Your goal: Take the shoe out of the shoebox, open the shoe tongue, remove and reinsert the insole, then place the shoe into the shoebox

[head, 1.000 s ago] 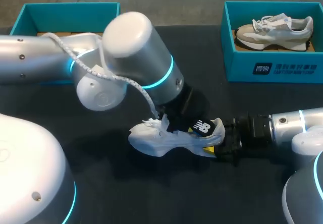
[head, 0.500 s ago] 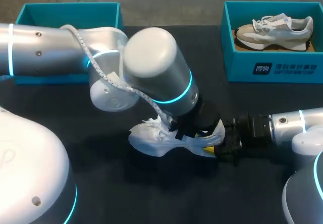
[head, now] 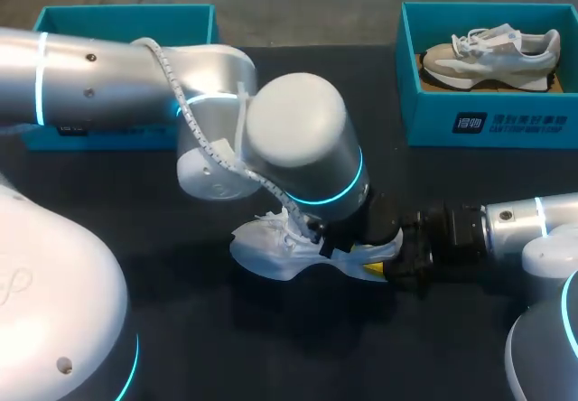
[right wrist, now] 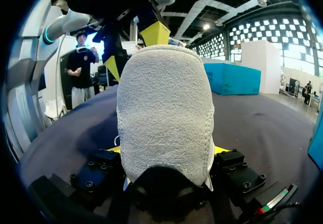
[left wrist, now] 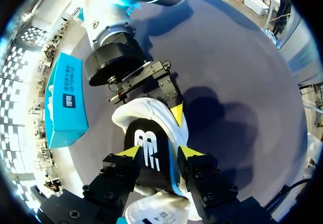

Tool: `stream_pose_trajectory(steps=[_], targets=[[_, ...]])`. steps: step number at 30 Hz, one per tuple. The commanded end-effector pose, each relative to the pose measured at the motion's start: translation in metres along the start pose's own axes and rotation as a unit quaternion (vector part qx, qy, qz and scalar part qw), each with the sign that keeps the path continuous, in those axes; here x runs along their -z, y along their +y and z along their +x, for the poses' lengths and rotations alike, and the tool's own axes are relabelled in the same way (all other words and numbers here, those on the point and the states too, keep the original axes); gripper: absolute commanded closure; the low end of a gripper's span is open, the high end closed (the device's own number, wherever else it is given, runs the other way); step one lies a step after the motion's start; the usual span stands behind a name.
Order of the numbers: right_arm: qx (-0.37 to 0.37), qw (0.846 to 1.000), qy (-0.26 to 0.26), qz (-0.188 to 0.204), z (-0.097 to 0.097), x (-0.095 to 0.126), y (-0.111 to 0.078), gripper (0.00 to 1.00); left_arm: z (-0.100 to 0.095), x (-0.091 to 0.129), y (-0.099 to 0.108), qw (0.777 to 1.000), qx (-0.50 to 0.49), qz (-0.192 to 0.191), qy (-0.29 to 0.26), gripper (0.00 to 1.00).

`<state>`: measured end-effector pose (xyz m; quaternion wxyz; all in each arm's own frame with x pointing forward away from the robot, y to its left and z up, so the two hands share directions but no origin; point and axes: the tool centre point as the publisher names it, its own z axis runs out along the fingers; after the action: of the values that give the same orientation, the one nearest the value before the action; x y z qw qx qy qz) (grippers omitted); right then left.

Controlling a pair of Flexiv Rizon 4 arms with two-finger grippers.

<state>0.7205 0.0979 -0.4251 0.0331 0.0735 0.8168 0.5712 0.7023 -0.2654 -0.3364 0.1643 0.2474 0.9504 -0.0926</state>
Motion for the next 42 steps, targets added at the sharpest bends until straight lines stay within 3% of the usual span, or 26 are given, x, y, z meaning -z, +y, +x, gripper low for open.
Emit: stream_pose_trajectory(steps=[1,19,24,27,28,42], targets=[[0.000,1.000,0.000,0.001,0.000,-0.001,-0.001,1.00,-0.001,-0.003,-0.002,1.000,0.002,-0.007,-0.003,0.55],[0.000,1.000,0.000,0.001,0.000,-0.001,-0.001,1.00,-0.011,-0.028,0.007,0.999,0.018,-0.030,0.006,0.59],[0.000,1.000,0.000,0.001,0.000,-0.001,-0.001,1.00,-0.011,-0.031,0.010,0.999,0.024,-0.032,0.006,0.74],[0.000,1.000,0.000,0.001,0.000,-0.001,-0.001,1.00,-0.013,-0.030,0.013,0.999,0.028,-0.032,0.003,0.97],[0.000,1.000,0.000,0.001,0.000,-0.001,-0.001,1.00,-0.013,-0.029,0.014,0.999,0.029,-0.031,0.002,1.00],[0.000,1.000,0.000,0.001,0.000,-0.001,-0.001,1.00,-0.007,-0.002,0.014,0.999,0.034,0.014,-0.009,1.00]])
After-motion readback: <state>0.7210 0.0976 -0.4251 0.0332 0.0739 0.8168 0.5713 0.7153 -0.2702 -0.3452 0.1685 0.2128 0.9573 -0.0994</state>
